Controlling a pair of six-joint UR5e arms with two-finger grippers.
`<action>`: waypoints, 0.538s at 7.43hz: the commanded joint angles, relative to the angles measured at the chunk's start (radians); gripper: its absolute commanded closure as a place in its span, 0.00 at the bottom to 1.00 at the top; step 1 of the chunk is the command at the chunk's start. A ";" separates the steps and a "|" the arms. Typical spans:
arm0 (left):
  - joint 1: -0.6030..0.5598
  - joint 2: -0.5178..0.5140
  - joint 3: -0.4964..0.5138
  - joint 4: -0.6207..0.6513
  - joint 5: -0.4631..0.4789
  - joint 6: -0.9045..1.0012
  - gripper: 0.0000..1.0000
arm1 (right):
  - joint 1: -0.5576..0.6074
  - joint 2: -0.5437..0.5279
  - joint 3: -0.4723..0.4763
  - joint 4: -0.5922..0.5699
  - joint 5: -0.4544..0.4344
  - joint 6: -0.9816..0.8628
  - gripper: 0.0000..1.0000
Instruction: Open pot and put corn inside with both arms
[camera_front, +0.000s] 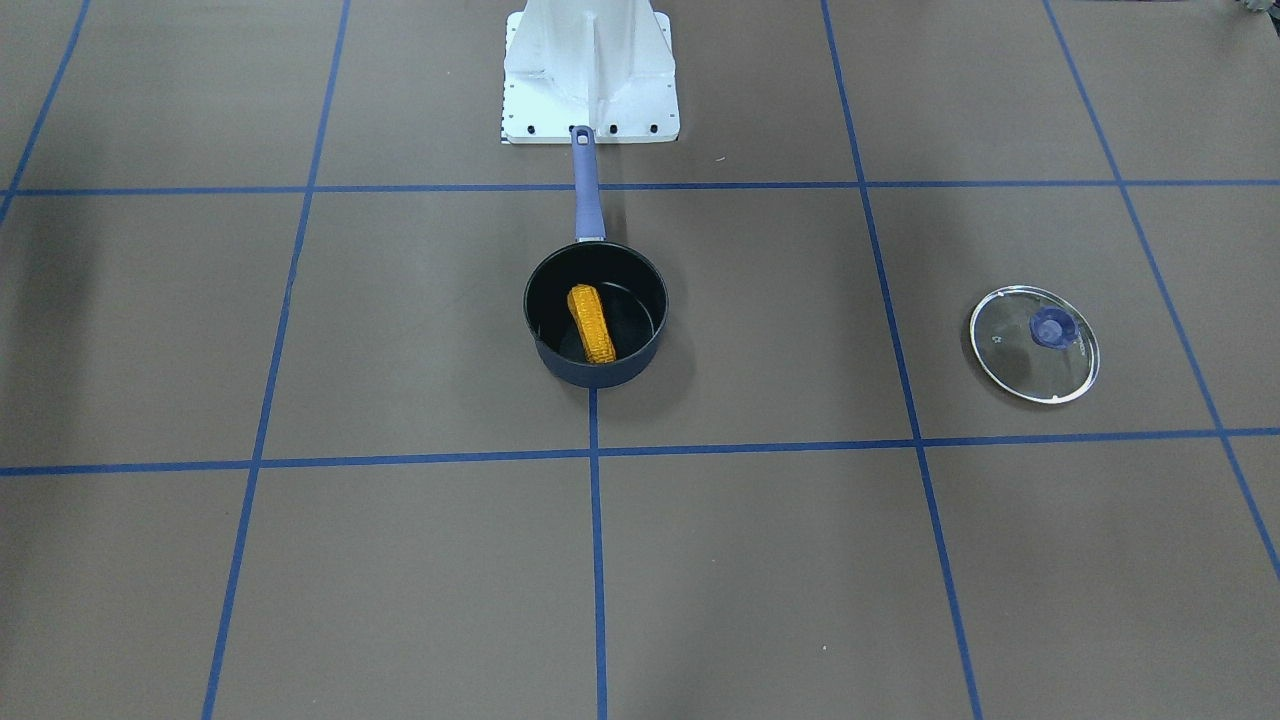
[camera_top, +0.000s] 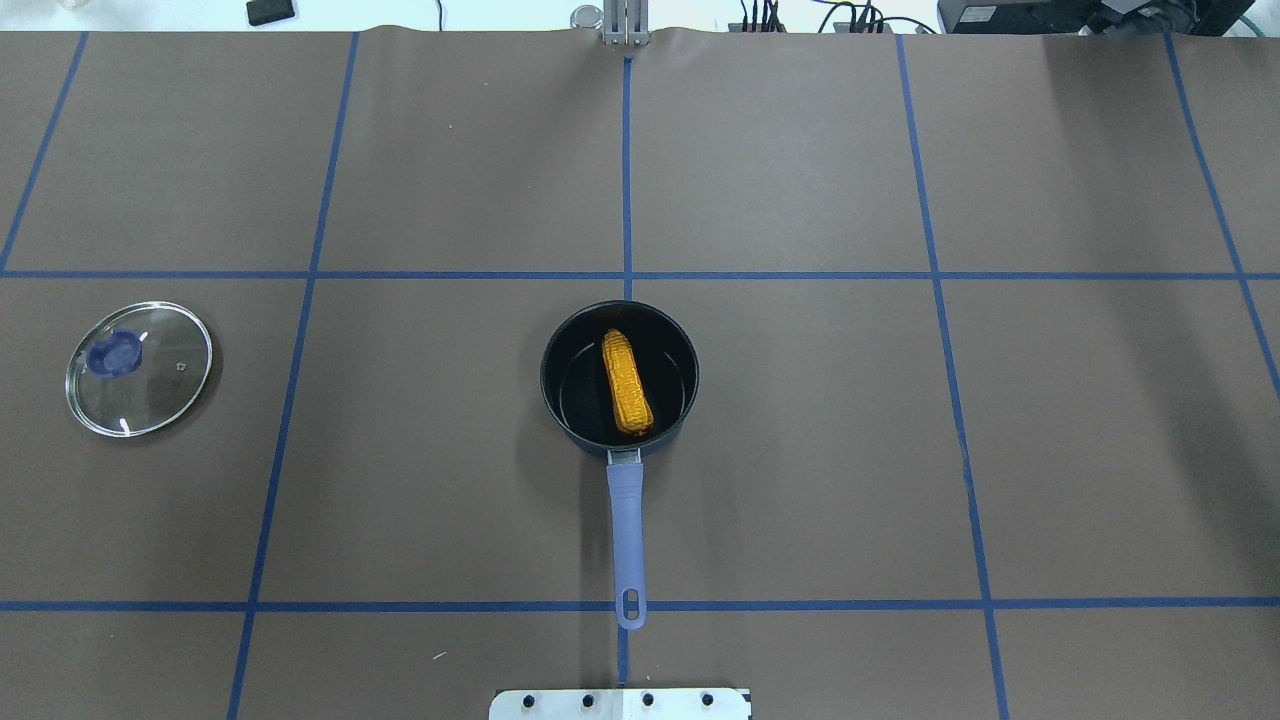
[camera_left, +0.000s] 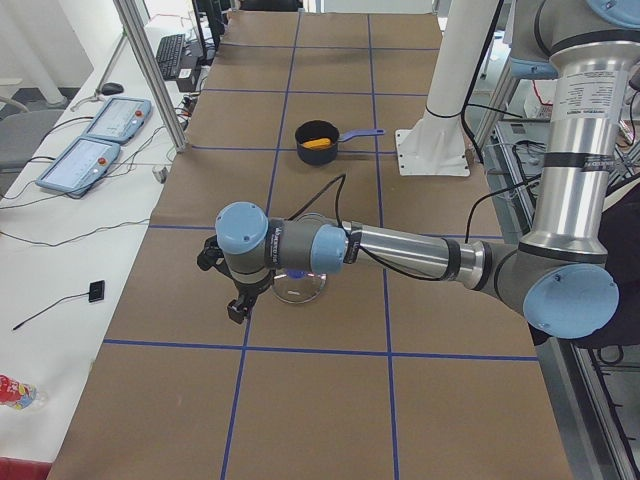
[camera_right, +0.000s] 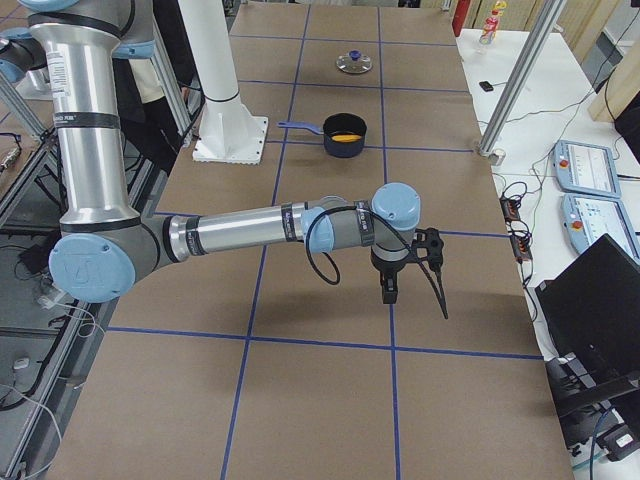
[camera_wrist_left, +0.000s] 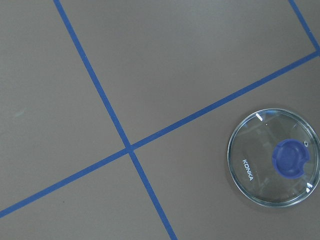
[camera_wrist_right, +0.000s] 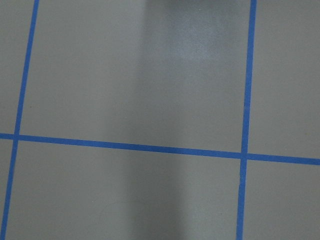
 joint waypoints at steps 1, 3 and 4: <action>0.000 0.001 -0.002 0.000 0.000 0.001 0.02 | 0.004 -0.005 -0.010 -0.001 -0.016 -0.002 0.00; -0.001 -0.001 -0.004 0.000 -0.002 0.001 0.02 | 0.004 -0.005 -0.025 -0.002 -0.010 -0.001 0.00; 0.000 -0.001 -0.004 0.000 -0.002 -0.001 0.02 | 0.004 -0.005 -0.030 -0.002 -0.009 0.000 0.00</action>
